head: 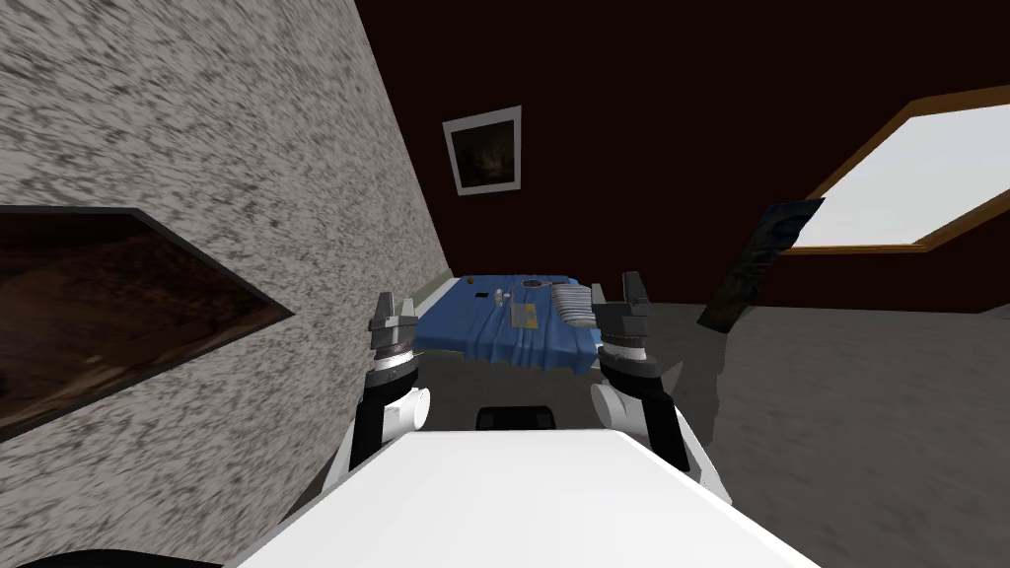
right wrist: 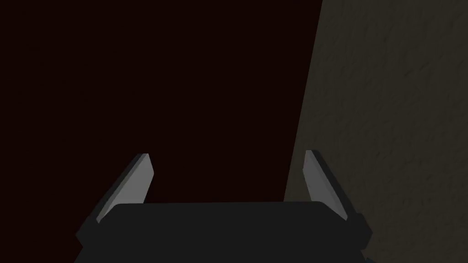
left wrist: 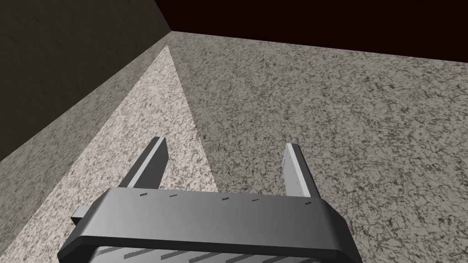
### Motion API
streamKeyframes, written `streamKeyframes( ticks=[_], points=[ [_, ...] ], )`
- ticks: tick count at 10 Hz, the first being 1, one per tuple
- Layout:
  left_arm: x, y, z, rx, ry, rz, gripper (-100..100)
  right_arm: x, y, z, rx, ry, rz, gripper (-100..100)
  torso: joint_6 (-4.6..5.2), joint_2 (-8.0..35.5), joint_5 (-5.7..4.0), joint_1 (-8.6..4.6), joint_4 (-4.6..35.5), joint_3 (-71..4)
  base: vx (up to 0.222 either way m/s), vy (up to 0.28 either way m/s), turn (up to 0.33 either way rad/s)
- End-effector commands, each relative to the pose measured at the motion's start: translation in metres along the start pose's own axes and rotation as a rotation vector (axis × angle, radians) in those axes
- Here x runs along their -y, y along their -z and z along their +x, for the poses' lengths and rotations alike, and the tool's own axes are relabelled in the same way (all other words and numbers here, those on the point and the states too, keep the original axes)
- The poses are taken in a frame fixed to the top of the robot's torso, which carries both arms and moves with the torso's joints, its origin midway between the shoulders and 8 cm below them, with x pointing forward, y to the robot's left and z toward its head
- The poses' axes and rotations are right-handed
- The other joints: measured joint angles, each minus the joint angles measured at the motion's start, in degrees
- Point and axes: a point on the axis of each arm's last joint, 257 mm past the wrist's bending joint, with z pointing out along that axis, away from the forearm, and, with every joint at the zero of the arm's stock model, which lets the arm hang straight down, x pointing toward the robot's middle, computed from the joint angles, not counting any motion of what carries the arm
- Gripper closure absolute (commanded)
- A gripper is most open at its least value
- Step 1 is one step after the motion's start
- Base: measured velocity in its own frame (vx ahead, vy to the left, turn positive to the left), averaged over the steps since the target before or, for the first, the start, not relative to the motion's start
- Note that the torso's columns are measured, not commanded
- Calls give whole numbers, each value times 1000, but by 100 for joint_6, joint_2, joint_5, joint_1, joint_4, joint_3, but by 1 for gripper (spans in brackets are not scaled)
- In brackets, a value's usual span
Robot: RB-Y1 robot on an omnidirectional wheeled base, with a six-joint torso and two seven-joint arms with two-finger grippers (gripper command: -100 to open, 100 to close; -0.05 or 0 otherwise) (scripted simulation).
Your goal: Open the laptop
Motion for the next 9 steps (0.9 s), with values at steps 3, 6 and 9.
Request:
streamKeyframes(
  ticks=[3,6,9],
  points=[
    [0,0,0,0,0,0,0,0,0,0,0,0,0,0,0,1003,0,0,1006,-2014,0,0,0],
    [0,0,0,0,0,0,0,0,0,0,0,0,0,0,0,2269,0,0,2268,-4536,0,0,0],
    [0,0,0,0,0,0,0,0,0,0,0,0,0,0,0,3539,0,0,3537,-7073,0,0,0]
  ],
)
